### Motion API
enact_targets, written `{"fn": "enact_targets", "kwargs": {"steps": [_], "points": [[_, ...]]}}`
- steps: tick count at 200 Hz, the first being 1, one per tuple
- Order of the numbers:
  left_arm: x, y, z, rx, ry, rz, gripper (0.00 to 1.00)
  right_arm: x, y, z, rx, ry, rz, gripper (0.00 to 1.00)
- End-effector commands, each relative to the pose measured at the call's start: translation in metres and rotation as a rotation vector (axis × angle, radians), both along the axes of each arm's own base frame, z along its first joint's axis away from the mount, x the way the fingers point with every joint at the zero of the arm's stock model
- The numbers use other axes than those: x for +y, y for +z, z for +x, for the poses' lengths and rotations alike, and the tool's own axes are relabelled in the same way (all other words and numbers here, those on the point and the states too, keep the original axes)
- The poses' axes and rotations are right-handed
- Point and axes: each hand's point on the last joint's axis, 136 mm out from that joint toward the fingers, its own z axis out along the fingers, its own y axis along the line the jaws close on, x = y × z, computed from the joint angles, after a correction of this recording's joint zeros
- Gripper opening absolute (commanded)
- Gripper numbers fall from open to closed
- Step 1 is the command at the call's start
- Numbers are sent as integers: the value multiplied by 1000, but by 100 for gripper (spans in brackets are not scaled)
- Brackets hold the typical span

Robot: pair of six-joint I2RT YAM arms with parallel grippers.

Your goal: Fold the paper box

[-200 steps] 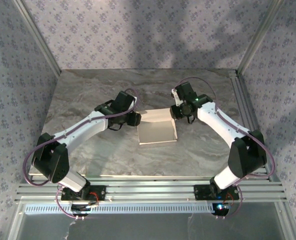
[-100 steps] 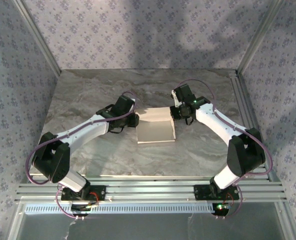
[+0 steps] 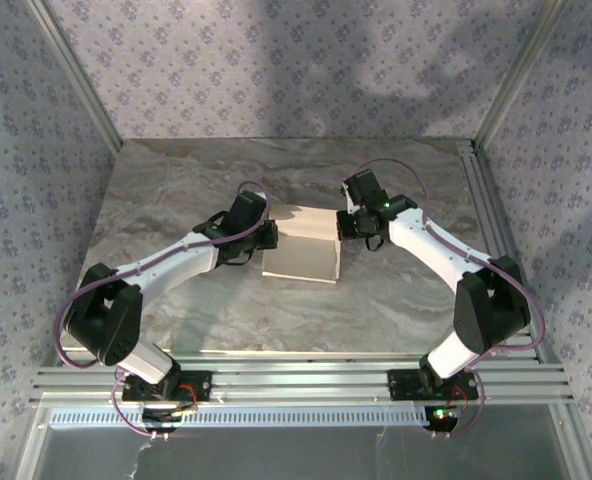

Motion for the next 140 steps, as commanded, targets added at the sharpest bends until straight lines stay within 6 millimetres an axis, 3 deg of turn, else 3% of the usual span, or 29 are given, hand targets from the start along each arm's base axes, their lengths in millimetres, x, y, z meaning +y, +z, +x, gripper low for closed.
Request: {"fn": "enact_targets", "kwargs": {"steps": [1, 9, 32, 48, 67, 107, 140], "points": [[2, 8, 2, -13, 23, -49, 13, -2, -3, -1, -12, -8, -42, 0], [6, 14, 1, -22, 31, -44, 18, -4, -3, -1, -18, 2, -75, 0], [25, 29, -5, -47, 34, 16, 45, -10, -4, -1, -22, 39, -142, 0], [40, 26, -6, -27, 37, 58, 56, -8, -4, -1, -26, 77, -151, 0], [48, 20, -5, -39, 19, 72, 60, -4, -2, 1, -26, 102, -139, 0], [32, 9, 8, -136, -106, 45, 63, 0, -5, 1, 11, 141, -132, 0], [25, 3, 24, -128, -113, 43, 52, -1, -6, 3, 23, 144, -133, 0]]}}
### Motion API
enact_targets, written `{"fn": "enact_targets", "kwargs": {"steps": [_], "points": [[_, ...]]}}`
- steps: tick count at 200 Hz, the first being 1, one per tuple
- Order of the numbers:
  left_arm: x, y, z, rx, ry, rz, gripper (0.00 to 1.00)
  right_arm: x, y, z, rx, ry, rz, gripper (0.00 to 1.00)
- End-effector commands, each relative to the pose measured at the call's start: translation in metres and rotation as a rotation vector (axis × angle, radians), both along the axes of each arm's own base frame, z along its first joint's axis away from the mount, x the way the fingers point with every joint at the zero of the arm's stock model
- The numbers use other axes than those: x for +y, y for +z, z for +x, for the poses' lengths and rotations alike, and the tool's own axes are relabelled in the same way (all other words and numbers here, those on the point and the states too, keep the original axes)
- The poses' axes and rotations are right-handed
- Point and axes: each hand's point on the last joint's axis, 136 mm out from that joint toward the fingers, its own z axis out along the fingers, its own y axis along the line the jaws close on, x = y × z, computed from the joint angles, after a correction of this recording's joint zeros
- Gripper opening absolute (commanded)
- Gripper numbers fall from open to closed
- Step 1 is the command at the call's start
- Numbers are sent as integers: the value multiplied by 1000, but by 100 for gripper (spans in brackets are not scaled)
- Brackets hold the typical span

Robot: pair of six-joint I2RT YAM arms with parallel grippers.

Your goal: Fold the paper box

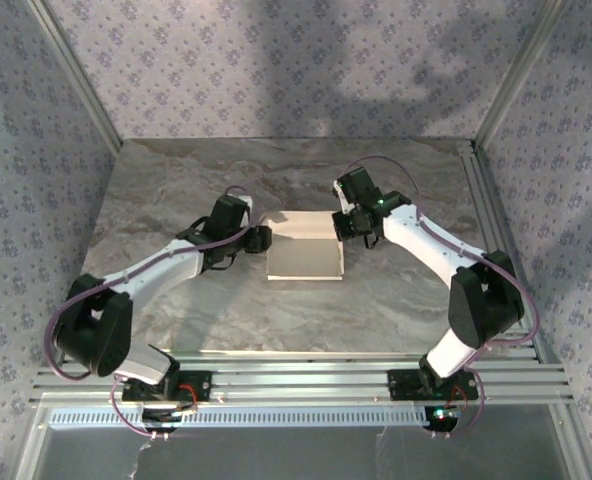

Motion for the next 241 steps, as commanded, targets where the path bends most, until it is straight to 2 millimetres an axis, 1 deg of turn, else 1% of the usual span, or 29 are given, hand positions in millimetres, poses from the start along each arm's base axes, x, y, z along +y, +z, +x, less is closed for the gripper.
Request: {"fn": "enact_targets", "kwargs": {"steps": [1, 14, 42, 64, 82, 92, 101, 110, 124, 134, 145, 167, 178, 241], "points": [[-13, 16, 20, -67, -41, -39, 51, -2, -5, -4, 47, 28, -20, 0], [-15, 15, 23, -61, -34, -50, 43, -1, -5, -4, 49, 32, -13, 0], [-19, 15, 27, -63, -18, -82, 35, 2, -3, -3, 48, 38, 3, 0], [-21, 14, 30, -64, -12, -93, 34, 3, -2, -3, 47, 42, 10, 0], [-20, 14, 32, -78, -3, -93, 37, 4, -1, -3, 48, 46, 12, 0], [-22, 13, 33, -74, -14, -94, 36, 3, -1, -2, 48, 45, 14, 0], [-26, 11, 34, -64, -25, -93, 32, 3, 0, -2, 48, 47, 18, 0], [-27, 9, 36, -58, -26, -95, 25, 4, -1, -2, 51, 48, 22, 0], [-28, 8, 37, -56, -17, -106, 17, 4, -1, -1, 50, 48, 25, 0], [-28, 9, 38, -57, -3, -117, 7, 4, 0, -1, 49, 45, 29, 0], [-27, 9, 38, -61, 16, -127, 2, 7, 0, -1, 48, 44, 43, 0], [-26, 7, 37, -60, 35, -130, 0, 7, -1, -2, 50, 25, 64, 0], [-26, 6, 36, -57, 41, -131, 0, 8, 1, 4, 20, 5, 76, 0], [-26, -7, 28, -53, 60, -141, 0, 8, 3, 7, -28, -95, 113, 0]]}}
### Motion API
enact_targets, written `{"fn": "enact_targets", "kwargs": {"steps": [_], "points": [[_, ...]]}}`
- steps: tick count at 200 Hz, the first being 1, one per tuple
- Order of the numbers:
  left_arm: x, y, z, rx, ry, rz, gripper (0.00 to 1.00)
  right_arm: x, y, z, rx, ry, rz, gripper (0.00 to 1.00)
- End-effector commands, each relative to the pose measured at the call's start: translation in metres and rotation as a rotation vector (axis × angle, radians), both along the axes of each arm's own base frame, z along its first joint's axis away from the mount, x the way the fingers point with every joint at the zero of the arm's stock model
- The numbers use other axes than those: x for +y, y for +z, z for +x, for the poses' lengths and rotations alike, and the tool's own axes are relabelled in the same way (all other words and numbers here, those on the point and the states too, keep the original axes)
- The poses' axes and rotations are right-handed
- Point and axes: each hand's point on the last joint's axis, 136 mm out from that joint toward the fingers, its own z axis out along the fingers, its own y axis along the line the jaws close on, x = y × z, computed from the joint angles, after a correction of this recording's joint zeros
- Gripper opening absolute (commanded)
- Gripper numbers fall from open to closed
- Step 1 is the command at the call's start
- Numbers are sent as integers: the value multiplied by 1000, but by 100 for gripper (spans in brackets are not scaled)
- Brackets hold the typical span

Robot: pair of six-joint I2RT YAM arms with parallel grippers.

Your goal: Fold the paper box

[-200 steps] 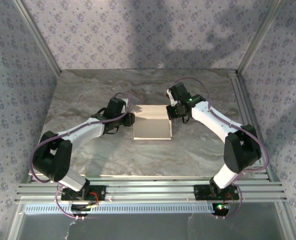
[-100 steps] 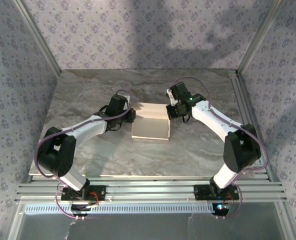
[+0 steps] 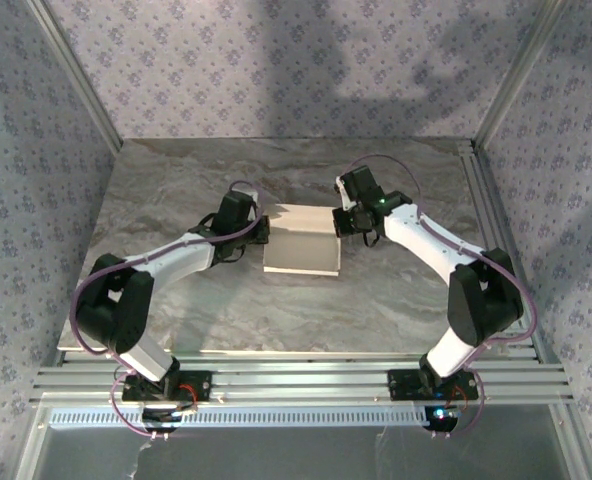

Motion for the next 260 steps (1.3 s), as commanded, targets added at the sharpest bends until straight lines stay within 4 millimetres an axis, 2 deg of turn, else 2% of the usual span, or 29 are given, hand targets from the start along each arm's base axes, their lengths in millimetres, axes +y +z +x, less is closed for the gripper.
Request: {"fn": "enact_targets", "kwargs": {"steps": [1, 30, 98, 100, 108, 180, 207, 240, 245, 260], "points": [[-6, 1, -3, -18, 4, -33, 0, 4, 4, -2, -14, -55, 37, 0], [-5, -1, -9, -31, 29, -40, 0, 6, 8, -3, -16, -114, 63, 0], [-7, -6, -20, -40, 74, -55, 0, 14, 3, -12, -10, -201, 93, 0], [-7, -7, -21, -39, 74, -55, 0, 11, -6, -17, 6, -201, 79, 0], [-8, -8, -22, -38, 74, -56, 0, 10, -13, -21, 9, -200, 71, 0], [0, -22, -38, -31, 92, -48, 0, 2, -32, -52, -87, -158, 36, 0], [-2, -26, -41, -24, 80, -63, 0, 4, -42, -57, -88, -138, 27, 0], [-6, -19, -41, -19, 66, -81, 0, 4, -38, -55, -104, -134, 11, 0], [-6, -15, -41, -21, 66, -81, 4, 3, -37, -54, -106, -132, 7, 0], [0, -3, -41, -26, 77, -74, 26, 3, -35, -54, -109, -111, -10, 0]]}}
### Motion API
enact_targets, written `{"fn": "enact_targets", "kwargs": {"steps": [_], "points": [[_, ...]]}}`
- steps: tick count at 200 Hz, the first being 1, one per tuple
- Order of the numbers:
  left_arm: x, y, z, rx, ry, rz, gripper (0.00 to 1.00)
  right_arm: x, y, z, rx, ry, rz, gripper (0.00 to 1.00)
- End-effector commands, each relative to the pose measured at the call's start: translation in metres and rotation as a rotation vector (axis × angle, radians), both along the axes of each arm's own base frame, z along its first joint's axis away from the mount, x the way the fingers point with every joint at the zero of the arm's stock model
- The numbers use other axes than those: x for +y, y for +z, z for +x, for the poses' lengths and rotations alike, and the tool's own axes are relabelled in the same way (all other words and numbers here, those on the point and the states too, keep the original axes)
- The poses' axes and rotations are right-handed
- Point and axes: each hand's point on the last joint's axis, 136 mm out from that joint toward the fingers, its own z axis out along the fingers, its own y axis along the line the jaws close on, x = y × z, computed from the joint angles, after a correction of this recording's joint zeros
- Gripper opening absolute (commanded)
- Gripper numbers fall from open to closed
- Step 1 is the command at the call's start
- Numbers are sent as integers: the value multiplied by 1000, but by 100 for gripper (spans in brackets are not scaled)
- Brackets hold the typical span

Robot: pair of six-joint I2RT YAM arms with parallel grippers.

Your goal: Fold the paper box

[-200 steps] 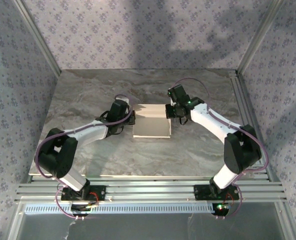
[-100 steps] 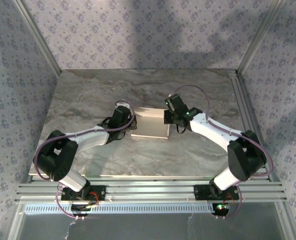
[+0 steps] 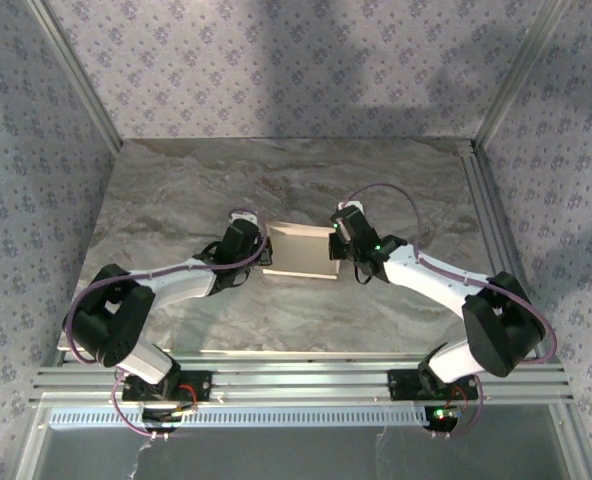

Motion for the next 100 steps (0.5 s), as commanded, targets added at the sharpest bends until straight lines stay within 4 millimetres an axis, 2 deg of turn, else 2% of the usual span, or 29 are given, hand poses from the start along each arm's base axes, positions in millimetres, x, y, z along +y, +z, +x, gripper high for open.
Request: {"fn": "enact_targets", "kwargs": {"steps": [1, 21, 55, 70, 100], "points": [[3, 24, 0, -8, 8, -20, 27, -4, -17, -16, 77, 48, -63, 0], [16, 39, -1, -5, 22, -8, 50, -7, -18, -19, 75, 74, -97, 0], [36, 60, -8, -6, -5, 3, 65, -10, -20, -18, 94, 107, -105, 0], [32, 58, -7, 24, -73, -9, 67, -8, -20, -17, 96, 115, -96, 0], [8, 48, -3, 29, -244, -2, 62, -4, -21, -15, 107, 126, -93, 0]]}}
